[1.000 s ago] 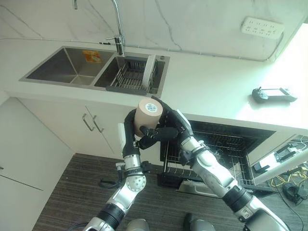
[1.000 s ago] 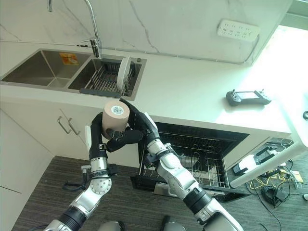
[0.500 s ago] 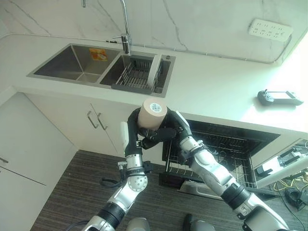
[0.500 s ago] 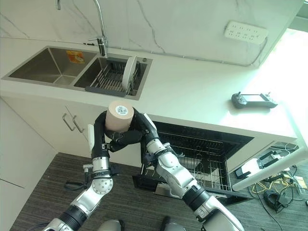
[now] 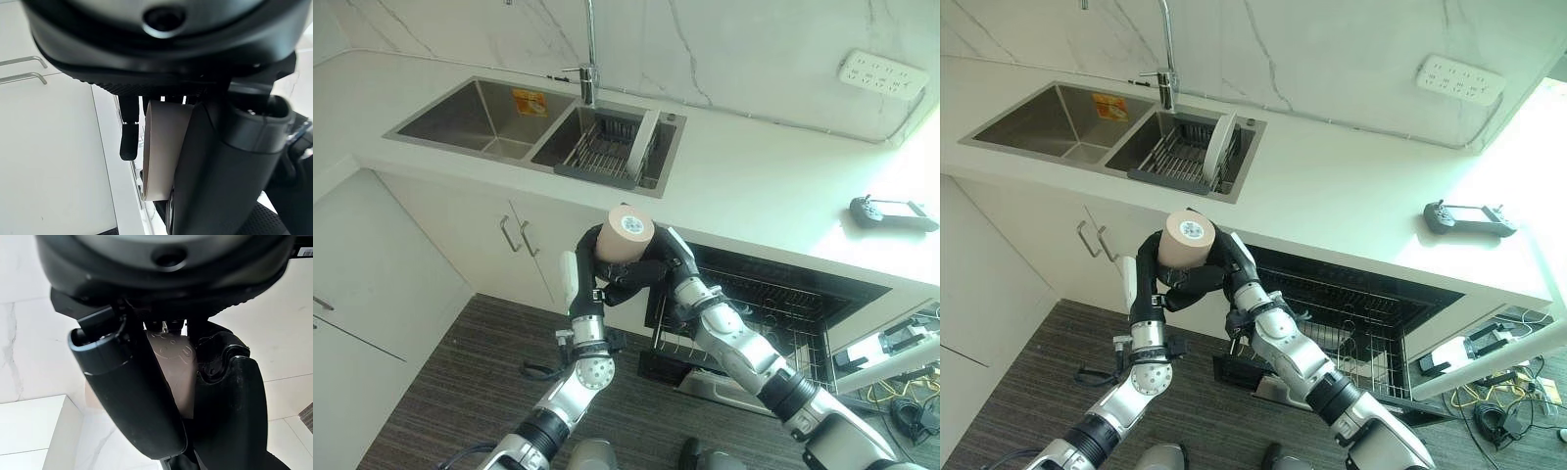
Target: Place the dishes in the dishwasher.
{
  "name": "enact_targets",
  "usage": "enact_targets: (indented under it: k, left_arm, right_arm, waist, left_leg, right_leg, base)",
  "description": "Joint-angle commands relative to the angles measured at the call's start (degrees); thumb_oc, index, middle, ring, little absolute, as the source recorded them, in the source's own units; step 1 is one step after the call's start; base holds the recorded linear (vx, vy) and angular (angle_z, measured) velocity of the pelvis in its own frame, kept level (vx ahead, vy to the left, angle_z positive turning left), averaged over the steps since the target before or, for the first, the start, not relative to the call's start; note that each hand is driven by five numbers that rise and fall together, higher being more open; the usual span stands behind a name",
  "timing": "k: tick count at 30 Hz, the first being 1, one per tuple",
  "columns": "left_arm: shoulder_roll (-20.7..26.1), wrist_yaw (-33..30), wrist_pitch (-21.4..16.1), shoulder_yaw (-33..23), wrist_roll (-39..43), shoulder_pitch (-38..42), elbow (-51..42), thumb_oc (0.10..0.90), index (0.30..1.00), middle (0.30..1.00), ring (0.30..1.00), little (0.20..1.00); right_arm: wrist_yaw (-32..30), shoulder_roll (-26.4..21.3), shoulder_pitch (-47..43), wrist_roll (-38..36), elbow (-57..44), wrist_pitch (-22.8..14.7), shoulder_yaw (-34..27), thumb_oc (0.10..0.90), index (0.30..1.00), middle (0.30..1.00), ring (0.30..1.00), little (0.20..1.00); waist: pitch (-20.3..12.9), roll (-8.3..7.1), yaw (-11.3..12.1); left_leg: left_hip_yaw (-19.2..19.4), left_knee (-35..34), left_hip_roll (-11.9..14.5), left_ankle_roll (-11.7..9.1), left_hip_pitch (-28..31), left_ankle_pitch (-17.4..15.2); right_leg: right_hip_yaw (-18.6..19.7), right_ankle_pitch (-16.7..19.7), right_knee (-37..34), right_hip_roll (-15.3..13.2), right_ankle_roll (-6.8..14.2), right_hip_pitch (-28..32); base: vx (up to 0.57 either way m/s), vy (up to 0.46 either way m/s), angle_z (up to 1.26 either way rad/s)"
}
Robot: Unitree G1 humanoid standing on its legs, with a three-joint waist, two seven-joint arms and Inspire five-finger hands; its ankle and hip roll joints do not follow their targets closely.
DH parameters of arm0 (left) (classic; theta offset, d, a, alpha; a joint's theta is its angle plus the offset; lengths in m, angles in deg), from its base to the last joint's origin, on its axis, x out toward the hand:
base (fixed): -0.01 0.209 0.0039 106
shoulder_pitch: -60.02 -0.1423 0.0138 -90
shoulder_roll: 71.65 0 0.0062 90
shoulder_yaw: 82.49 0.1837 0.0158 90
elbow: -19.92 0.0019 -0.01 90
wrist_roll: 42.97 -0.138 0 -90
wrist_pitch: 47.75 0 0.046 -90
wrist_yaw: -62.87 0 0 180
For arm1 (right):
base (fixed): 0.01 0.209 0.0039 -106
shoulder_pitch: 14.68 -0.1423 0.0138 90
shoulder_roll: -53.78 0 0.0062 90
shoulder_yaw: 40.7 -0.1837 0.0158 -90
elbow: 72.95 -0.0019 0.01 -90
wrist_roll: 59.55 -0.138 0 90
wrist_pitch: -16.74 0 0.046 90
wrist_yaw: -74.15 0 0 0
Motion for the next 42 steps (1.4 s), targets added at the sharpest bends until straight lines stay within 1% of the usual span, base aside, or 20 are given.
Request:
enact_targets:
  k: [1, 4, 5, 6, 13, 15, 16, 17, 18, 19, 20, 21, 23, 26, 27, 30, 34, 36, 39, 42]
  left_arm:
    - [-1.4, 2.5, -4.8, 5.5, -1.7, 6.3, -2.7, 0.400, 0.300, 0.300, 0.300, 0.300]
    - [-1.3, 3.2, -4.9, 5.7, -1.4, 6.1, -2.7, 0.400, 0.300, 0.300, 0.300, 0.300]
    - [-1.3, 3.3, -4.8, 5.8, -1.2, 6.1, -2.8, 0.400, 0.300, 0.300, 0.300, 0.300]
    - [-1.4, 3.3, -4.9, 5.9, -1.1, 5.9, -2.7, 0.400, 0.300, 0.300, 0.300, 0.300]
    - [-1.2, 4.6, -4.9, 5.9, -0.1, 5.3, -2.7, 0.400, 0.300, 0.300, 0.300, 0.300]
    - [-1.3, 6.1, -5.2, 6.4, 1.1, 5.2, -2.9, 0.400, 0.300, 0.300, 0.300, 0.300]
    - [-1.3, 6.2, -5.3, 6.4, 1.3, 5.2, -2.9, 0.400, 0.300, 0.300, 0.300, 0.300]
    - [-1.3, 6.9, -5.9, 6.5, 1.9, 5.2, -3.0, 0.508, 0.462, 0.462, 0.462, 0.462]
    - [-1.3, 6.9, -5.9, 6.5, 1.9, 5.2, -3.0, 0.508, 0.462, 0.462, 0.462, 0.462]
    - [-1.5, 8.2, -7.0, 6.9, 2.8, 5.1, -3.8, 0.704, 0.756, 0.756, 0.756, 0.756]
    - [-1.5, 8.4, -7.1, 7.1, 3.1, 5.1, -4.2, 0.775, 0.862, 0.862, 0.862, 0.862]
    - [-1.5, 8.5, -7.1, 7.1, 3.3, 5.1, -4.4, 0.800, 0.900, 0.900, 0.900, 0.900]
    - [-1.6, 9.9, -7.0, 7.8, 5.3, 5.2, -5.4, 0.800, 0.900, 0.900, 0.900, 0.900]
    - [-1.7, 11.9, -6.6, 8.4, 6.7, 5.2, -6.4, 0.800, 0.900, 0.900, 0.900, 0.900]
    - [-1.7, 12.8, -6.2, 8.9, 7.3, 5.1, -7.2, 0.800, 0.900, 0.900, 0.900, 0.900]
    - [-1.4, 12.7, -5.1, 9.5, 8.2, 5.0, -8.6, 0.800, 0.900, 0.900, 0.900, 0.900]
    - [-0.9, 11.7, -3.9, 9.2, 7.8, 4.6, -10.2, 0.800, 0.900, 0.900, 0.900, 0.900]
    - [0.0, 10.8, -2.8, 8.4, 7.2, 3.8, -12.2, 0.800, 0.900, 0.900, 0.900, 0.900]
    - [1.0, 10.1, -2.2, 7.3, 6.8, 2.5, -14.1, 0.800, 0.900, 0.900, 0.900, 0.900]
    - [2.1, 9.8, -2.5, 5.8, 6.6, 0.9, -16.0, 0.800, 0.900, 0.900, 0.900, 0.900]
  right_arm:
    - [0.7, 5.7, -12.1, -0.5, -4.0, -11.0, -4.9, 0.800, 0.900, 0.900, 0.900, 0.900]
    - [0.8, 5.7, -12.4, 0.3, -4.1, -11.3, -5.0, 0.800, 0.900, 0.900, 0.900, 0.900]
    - [0.9, 5.6, -12.5, 0.8, -4.1, -11.5, -5.1, 0.541, 0.512, 0.512, 0.512, 0.512]
    - [1.0, 5.4, -12.5, 1.8, -4.1, -11.6, -5.1, 0.400, 0.300, 0.300, 0.300, 0.300]
    - [-1.2, 4.9, -12.8, 4.5, -4.1, -12.4, -4.8, 0.400, 0.300, 0.300, 0.300, 0.300]
    - [-3.2, 4.9, -13.0, 8.0, -4.0, -13.8, -5.0, 0.400, 0.300, 0.300, 0.300, 0.300]
    - [-3.4, 4.9, -13.0, 8.1, -4.1, -13.9, -5.0, 0.400, 0.300, 0.300, 0.300, 0.300]
    - [-3.9, 4.8, -13.0, 8.0, -4.2, -14.0, -5.1, 0.400, 0.300, 0.300, 0.300, 0.300]
    - [-3.9, 4.8, -13.0, 8.0, -4.2, -14.0, -5.1, 0.400, 0.300, 0.300, 0.300, 0.300]
    - [-5.8, 4.8, -13.3, 8.5, -4.1, -14.9, -5.4, 0.400, 0.300, 0.300, 0.300, 0.300]
    - [-6.3, 4.9, -13.3, 8.4, -3.9, -15.3, -5.6, 0.400, 0.300, 0.300, 0.300, 0.300]
    - [-6.6, 5.0, -13.3, 8.5, -3.7, -15.7, -5.7, 0.400, 0.300, 0.300, 0.300, 0.300]
    - [-10.0, 5.5, -13.4, 10.5, -3.5, -17.6, -6.3, 0.400, 0.300, 0.300, 0.300, 0.300]
    - [-14.3, 5.6, -13.5, 13.6, -3.5, -19.1, -7.6, 0.400, 0.300, 0.300, 0.300, 0.300]
    - [-17.7, 5.4, -13.3, 15.1, -3.7, -20.0, -8.9, 0.400, 0.300, 0.300, 0.300, 0.300]
    - [-23.2, 4.7, -13.0, 15.7, -4.2, -22.0, -11.9, 0.400, 0.300, 0.300, 0.300, 0.300]
    - [-26.9, 3.4, -11.2, 18.1, -5.9, -23.7, -15.2, 0.400, 0.300, 0.300, 0.300, 0.300]
    - [-30.1, 1.9, -9.0, 21.9, -8.4, -24.8, -18.1, 0.400, 0.300, 0.300, 0.300, 0.300]
    - [-31.3, 0.3, -6.7, 23.6, -10.8, -26.2, -20.5, 0.400, 0.300, 0.300, 0.300, 0.300]
    - [-32.0, -1.8, -4.5, 25.7, -13.4, -27.0, -22.7, 0.400, 0.300, 0.300, 0.300, 0.300]
  waist:
    - [-1.0, -0.17, -0.4]
    - [-1.0, -0.16, -0.3]
    - [-1.0, -0.16, -0.3]
    - [-1.0, -0.15, -0.3]
    - [-1.1, -0.09, -0.1]
    - [-1.0, -0.03, -0.1]
    - [-1.0, -0.01, -0.1]
    - [-1.0, 0.02, -0.1]
    - [-1.0, 0.02, -0.1]
    - [-0.9, 0.15, -0.2]
    - [-0.8, 0.21, -0.2]
    - [-0.8, 0.25, -0.2]
    - [-0.7, 0.47, -0.3]
    - [-0.7, 0.69, -0.6]
    - [-0.7, 0.85, -0.8]
    - [-0.6, 1.19, -1.3]
    - [-0.4, 1.50, -2.1]
    - [-0.2, 1.80, -2.8]
    - [0.0, 2.16, -3.5]
    - [0.1, 2.53, -4.1]
  left_leg:
    - [0.4, -1.7, 0.3, 1.6, 2.5, -5.1]
    - [0.3, -1.7, 0.2, 1.7, 2.5, -5.0]
    - [0.3, -1.7, 0.2, 1.7, 2.5, -5.1]
    - [0.3, -1.7, 0.1, 1.7, 2.5, -5.1]
    - [0.3, -1.7, 0.1, 1.8, 2.5, -5.2]
    - [0.2, -1.7, 0.1, 1.8, 2.5, -5.1]
    - [0.2, -1.7, 0.1, 1.8, 2.5, -5.1]
    - [0.2, -1.7, 0.1, 1.8, 2.5, -5.1]
    - [0.2, -1.7, 0.1, 1.8, 2.5, -5.1]
    - [0.3, -1.7, 0.2, 1.8, 2.6, -5.1]
    - [0.3, -1.7, 0.2, 1.7, 2.6, -5.1]
    - [0.3, -1.7, 0.2, 1.7, 2.6, -5.0]
    - [0.4, -1.7, 0.3, 1.7, 2.6, -5.0]
    - [0.7, -1.7, 0.6, 1.6, 2.7, -4.9]
    - [0.9, -1.7, 0.7, 1.7, 2.7, -4.9]
    - [1.1, -1.7, 1.0, 1.7, 2.8, -4.9]
    - [1.4, -1.7, 1.1, 1.7, 2.8, -4.9]
    - [1.8, -1.7, 1.2, 1.7, 2.8, -4.9]
    - [2.2, -1.7, 1.2, 1.8, 2.9, -5.0]
    - [2.7, -1.7, 1.2, 1.9, 3.0, -5.1]
  right_leg:
    - [3.3, -11.8, 1.2, -2.7, 3.5, 5.5]
    - [3.3, -11.8, 1.2, -2.7, 3.5, 5.6]
    - [3.3, -11.8, 1.2, -2.7, 3.5, 5.6]
    - [3.4, -11.9, 1.2, -2.7, 3.5, 5.6]
    - [3.3, -11.9, 1.2, -2.7, 3.4, 5.6]
    - [3.2, -11.8, 1.2, -2.7, 3.3, 5.6]
    - [3.2, -11.8, 1.2, -2.7, 3.4, 5.6]
    - [3.2, -11.8, 1.2, -2.7, 3.4, 5.6]
    - [3.2, -11.8, 1.2, -2.7, 3.4, 5.6]
    - [3.1, -11.8, 1.2, -2.7, 3.3, 5.7]
    - [3.0, -11.9, 1.2, -2.7, 3.3, 5.7]
    - [3.0, -11.9, 1.2, -2.7, 3.3, 5.7]
    - [2.8, -11.9, 1.2, -2.7, 3.2, 5.8]
    - [2.7, -11.9, 1.2, -2.8, 3.1, 5.9]
    - [2.6, -12.0, 1.2, -2.8, 3.0, 6.0]
    - [2.6, -12.0, 1.2, -2.7, 2.9, 6.0]
    - [2.8, -12.0, 1.2, -2.6, 2.9, 6.0]
    - [3.2, -11.9, 1.2, -2.6, 2.8, 5.8]
    - [3.5, -11.9, 1.2, -2.5, 2.8, 5.6]
    - [3.9, -11.9, 1.2, -2.4, 2.8, 5.5]
  base:
    - [0.00, 0.000, 0.00]
    - [0.00, 0.000, 0.00]
    - [0.00, 0.000, 0.00]
    - [0.00, 0.000, 0.00]
    - [0.00, 0.000, 0.00]
    - [0.00, 0.000, 0.00]
    - [0.00, 0.000, 0.00]
    - [0.00, 0.000, 0.00]
    - [0.00, 0.000, 0.00]
    - [0.00, 0.000, 0.00]
    - [0.00, 0.000, 0.00]
    - [0.00, 0.000, 0.00]
    - [-0.02, 0.006, 0.04]
    - [-0.01, 0.017, 0.05]
    - [-0.01, 0.031, 0.03]
    - [-0.01, 0.033, 0.05]
    - [-0.02, 0.029, 0.05]
    - [-0.02, 0.040, 0.00]
    - [-0.02, 0.039, -0.04]
    - [-0.02, 0.044, -0.09]
